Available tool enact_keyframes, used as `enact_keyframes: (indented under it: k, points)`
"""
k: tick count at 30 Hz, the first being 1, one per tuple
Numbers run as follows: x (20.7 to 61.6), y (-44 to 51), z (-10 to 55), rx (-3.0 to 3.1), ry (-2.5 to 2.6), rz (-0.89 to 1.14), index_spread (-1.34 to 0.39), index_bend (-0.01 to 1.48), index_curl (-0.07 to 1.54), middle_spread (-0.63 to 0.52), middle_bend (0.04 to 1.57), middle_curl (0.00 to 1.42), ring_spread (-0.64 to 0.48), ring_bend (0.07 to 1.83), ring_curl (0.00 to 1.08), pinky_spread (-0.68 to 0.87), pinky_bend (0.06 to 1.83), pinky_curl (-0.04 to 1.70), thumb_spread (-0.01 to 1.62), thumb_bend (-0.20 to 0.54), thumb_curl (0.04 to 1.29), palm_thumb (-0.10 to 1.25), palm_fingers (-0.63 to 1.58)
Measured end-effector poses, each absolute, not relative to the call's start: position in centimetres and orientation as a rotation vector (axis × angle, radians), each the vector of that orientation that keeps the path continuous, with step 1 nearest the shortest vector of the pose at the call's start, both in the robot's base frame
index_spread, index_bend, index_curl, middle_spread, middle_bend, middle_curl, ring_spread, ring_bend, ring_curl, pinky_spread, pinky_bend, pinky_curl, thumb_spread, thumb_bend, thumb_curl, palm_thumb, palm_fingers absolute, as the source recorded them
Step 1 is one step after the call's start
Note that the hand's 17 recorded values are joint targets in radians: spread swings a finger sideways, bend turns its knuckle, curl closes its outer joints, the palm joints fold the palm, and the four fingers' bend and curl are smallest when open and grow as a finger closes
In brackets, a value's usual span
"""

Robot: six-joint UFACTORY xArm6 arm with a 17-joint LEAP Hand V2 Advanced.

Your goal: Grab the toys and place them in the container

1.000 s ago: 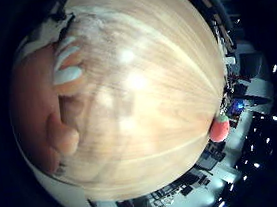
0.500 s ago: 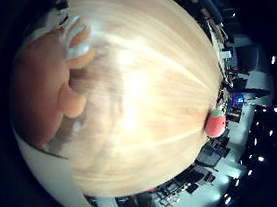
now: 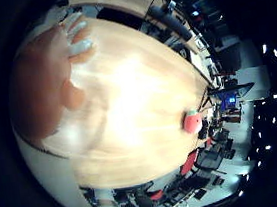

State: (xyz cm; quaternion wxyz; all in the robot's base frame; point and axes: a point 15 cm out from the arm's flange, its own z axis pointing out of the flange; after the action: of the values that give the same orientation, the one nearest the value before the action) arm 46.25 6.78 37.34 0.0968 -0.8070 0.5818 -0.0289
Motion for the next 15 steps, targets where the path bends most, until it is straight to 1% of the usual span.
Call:
enact_keyframes:
  k: [3, 7, 15]
  points:
    - [45.2, 9.4, 39.8, -2.399, 1.631, -0.122, -0.54, 0.36, 0.40, -0.45, 0.74, 0.68, -0.35, 1.21, 0.49, -0.42, 1.31, 0.47, 1.10, 0.061, 0.39, 1.10, 1.14]
    - [43.8, 12.7, 42.0, -2.423, 1.526, -0.124, -0.54, 0.35, 0.43, -0.46, 0.72, 0.68, -0.35, 1.20, 0.48, -0.43, 1.30, 0.47, 1.10, 0.038, 0.39, 1.11, 1.14]
    - [41.7, 18.9, 45.6, -2.499, 1.354, -0.032, -0.56, 0.31, 0.49, -0.47, 0.70, 0.68, -0.36, 1.19, 0.48, -0.43, 1.29, 0.48, 1.10, 0.000, 0.39, 1.13, 1.14]
